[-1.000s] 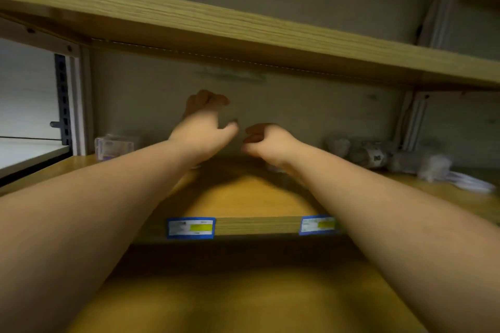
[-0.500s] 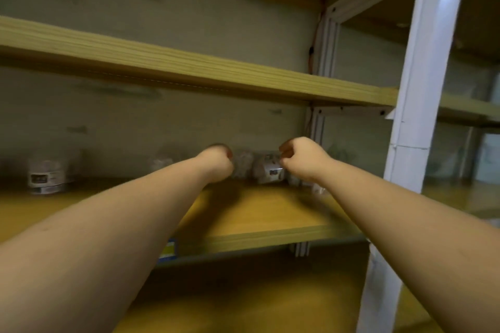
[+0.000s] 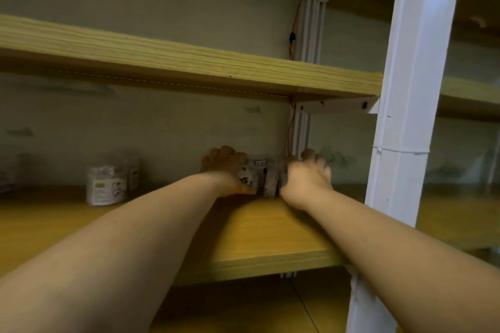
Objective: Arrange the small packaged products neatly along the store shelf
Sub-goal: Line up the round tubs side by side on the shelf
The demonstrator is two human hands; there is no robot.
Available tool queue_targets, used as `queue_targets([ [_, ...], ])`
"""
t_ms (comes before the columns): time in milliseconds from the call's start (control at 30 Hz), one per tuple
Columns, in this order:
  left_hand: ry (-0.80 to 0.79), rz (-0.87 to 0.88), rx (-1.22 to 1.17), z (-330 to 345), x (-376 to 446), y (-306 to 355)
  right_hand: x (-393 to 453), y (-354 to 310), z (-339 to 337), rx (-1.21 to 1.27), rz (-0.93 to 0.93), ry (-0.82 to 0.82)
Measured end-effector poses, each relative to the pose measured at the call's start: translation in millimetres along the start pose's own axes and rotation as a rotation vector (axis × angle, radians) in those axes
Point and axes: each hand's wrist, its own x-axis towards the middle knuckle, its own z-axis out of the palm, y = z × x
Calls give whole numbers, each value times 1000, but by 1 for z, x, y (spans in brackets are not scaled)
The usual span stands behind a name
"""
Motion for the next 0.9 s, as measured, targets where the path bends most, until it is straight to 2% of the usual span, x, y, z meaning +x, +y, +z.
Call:
queue_targets([
  [100, -28, 29, 86, 11, 4, 8, 5, 9, 6, 17, 35, -16],
  [267, 23, 25, 50, 12, 4, 14, 10, 17, 10, 174, 73, -84],
  [433, -18, 11, 39, -5, -10, 12, 14, 18, 12, 177, 73, -72],
  [633, 14, -75, -470, -21, -35, 2, 12, 17, 17, 325, 124, -60],
  [767, -9, -96, -823, -23, -58, -13, 4, 13, 19, 570, 114, -13],
  [900, -28, -123, -984, -33, -81, -34, -16, -12, 11, 826, 74, 46],
])
